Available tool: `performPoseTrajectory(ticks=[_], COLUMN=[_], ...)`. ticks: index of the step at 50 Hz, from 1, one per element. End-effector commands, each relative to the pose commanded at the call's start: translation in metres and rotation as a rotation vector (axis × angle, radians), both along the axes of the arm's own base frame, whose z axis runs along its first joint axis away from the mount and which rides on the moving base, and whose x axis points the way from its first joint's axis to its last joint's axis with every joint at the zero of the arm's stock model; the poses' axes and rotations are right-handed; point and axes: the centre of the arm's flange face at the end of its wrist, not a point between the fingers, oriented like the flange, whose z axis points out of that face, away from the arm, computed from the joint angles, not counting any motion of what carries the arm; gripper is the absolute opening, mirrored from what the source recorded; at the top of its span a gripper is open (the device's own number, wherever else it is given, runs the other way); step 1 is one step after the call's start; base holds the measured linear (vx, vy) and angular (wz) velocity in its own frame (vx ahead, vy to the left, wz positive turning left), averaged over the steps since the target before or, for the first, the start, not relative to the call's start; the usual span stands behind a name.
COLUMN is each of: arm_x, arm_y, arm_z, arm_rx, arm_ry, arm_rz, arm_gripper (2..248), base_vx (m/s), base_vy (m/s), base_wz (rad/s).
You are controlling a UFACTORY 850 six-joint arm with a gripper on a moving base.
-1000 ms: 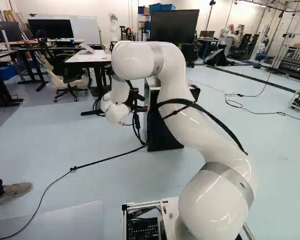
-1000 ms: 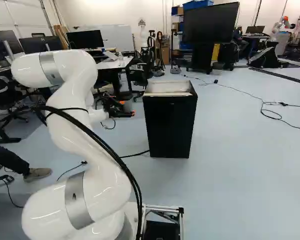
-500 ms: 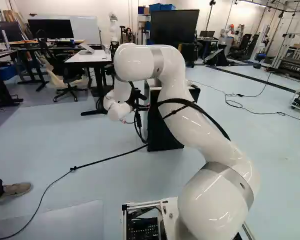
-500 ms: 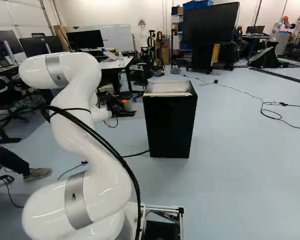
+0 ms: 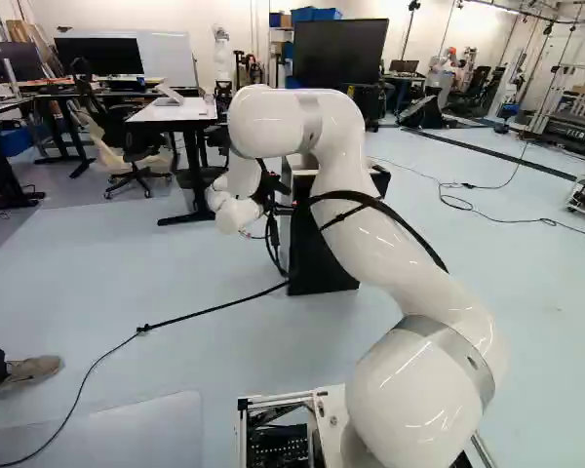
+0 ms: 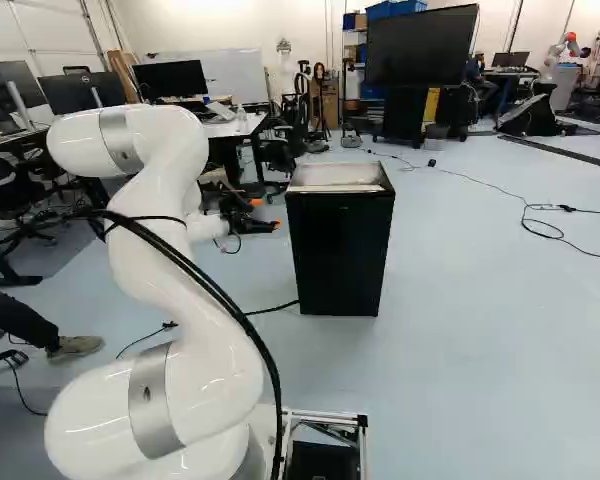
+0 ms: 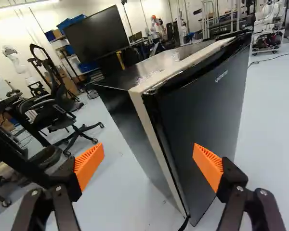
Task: Open the fridge door
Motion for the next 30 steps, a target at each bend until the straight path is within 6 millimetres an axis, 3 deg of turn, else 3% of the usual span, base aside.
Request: performPoseTrajectory(ticks=[30], arm_x=[0.015], arm_y=[-0.021], arm_z=[0.000], arm_rx=[-0.002], arm_ry=[-0.031], arm_rz=[-0.080], arm_gripper=[247], base_vx=[0.000], base_vy=[0.000], base_wz=[0.000])
